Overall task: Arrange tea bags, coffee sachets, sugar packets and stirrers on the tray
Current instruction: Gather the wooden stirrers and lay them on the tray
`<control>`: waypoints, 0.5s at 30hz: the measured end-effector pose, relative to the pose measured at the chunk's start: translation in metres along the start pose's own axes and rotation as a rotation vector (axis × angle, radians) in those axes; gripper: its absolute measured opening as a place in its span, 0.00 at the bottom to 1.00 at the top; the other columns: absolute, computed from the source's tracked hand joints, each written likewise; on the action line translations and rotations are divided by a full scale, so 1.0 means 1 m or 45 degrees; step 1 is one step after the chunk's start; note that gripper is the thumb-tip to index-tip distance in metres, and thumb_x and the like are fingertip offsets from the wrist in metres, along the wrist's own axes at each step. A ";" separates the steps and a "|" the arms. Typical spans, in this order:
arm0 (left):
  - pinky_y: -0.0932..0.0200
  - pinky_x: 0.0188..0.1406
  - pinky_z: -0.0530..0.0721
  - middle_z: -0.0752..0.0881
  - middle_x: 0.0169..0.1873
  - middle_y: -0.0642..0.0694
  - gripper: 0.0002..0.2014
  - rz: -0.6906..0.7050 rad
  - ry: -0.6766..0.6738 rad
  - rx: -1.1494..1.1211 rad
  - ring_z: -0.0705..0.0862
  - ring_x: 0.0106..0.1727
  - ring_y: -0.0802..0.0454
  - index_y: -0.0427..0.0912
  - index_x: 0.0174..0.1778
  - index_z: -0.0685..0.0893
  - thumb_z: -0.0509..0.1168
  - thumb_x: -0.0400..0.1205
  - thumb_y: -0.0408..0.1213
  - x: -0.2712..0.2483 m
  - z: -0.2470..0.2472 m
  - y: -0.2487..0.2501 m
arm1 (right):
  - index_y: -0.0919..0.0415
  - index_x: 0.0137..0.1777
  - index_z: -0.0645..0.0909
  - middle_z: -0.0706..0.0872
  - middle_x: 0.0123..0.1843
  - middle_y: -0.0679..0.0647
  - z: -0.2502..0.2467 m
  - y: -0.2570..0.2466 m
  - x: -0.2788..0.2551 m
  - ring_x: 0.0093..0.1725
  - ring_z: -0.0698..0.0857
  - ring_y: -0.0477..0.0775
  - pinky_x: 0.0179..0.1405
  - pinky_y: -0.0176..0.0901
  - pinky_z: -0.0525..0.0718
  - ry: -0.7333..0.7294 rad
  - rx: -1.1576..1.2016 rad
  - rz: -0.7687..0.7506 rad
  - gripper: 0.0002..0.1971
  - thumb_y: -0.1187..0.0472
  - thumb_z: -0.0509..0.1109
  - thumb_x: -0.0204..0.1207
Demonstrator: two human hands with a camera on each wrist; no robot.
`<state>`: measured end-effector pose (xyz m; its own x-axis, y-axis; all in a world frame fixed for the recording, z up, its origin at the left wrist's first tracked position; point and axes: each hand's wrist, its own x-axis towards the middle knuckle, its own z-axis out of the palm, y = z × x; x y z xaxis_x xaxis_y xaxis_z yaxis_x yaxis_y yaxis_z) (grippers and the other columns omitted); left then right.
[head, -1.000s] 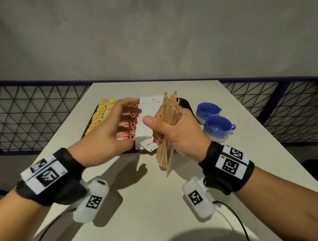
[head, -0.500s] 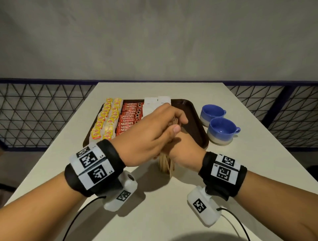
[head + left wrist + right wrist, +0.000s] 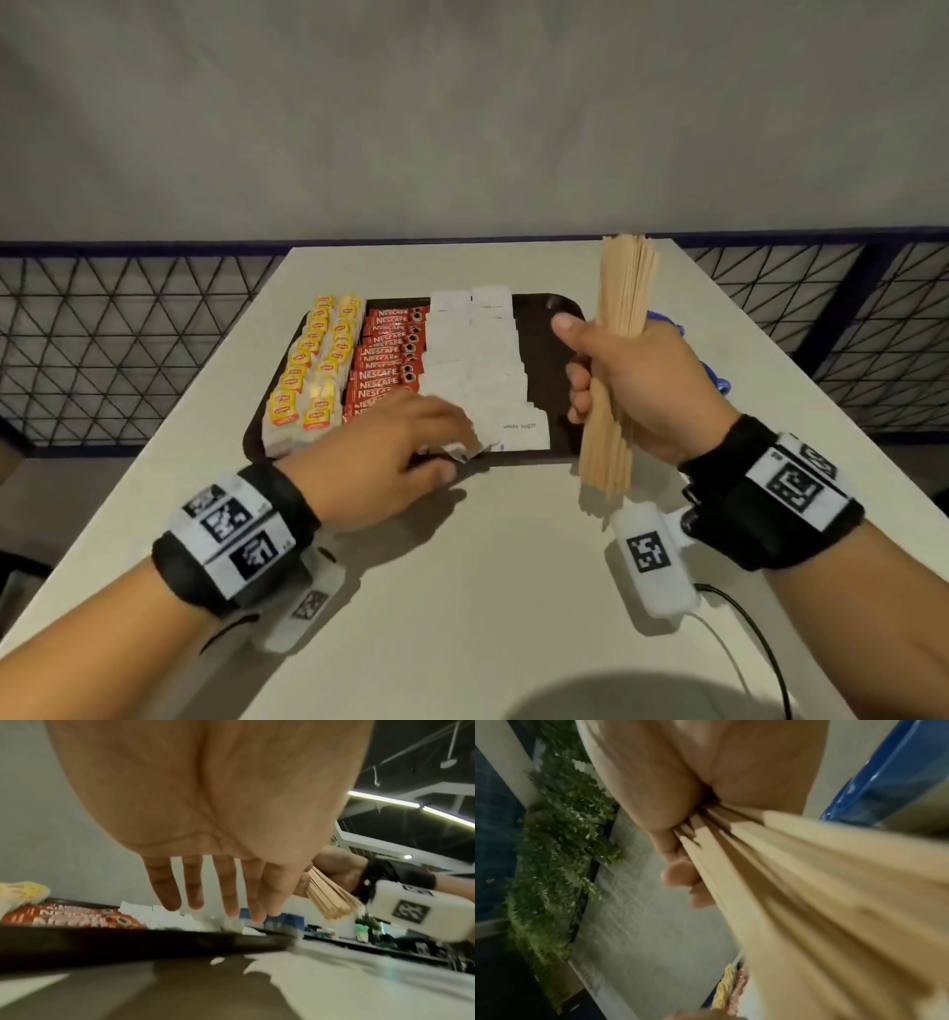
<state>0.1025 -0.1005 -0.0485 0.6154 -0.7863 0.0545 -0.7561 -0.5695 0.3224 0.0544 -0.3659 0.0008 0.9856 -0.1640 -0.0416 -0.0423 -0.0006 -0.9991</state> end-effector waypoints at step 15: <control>0.54 0.72 0.72 0.77 0.65 0.64 0.19 -0.225 -0.184 0.166 0.69 0.67 0.56 0.63 0.73 0.82 0.58 0.89 0.60 0.002 -0.019 0.006 | 0.65 0.57 0.80 0.95 0.48 0.62 0.002 0.008 0.003 0.30 0.92 0.60 0.29 0.50 0.92 -0.169 -0.388 0.359 0.15 0.53 0.76 0.83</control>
<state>0.1033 -0.1010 -0.0286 0.7095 -0.6926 -0.1301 -0.6678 -0.7197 0.1899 0.0578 -0.3648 -0.0074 0.9403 -0.0714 -0.3327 -0.3394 -0.2683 -0.9016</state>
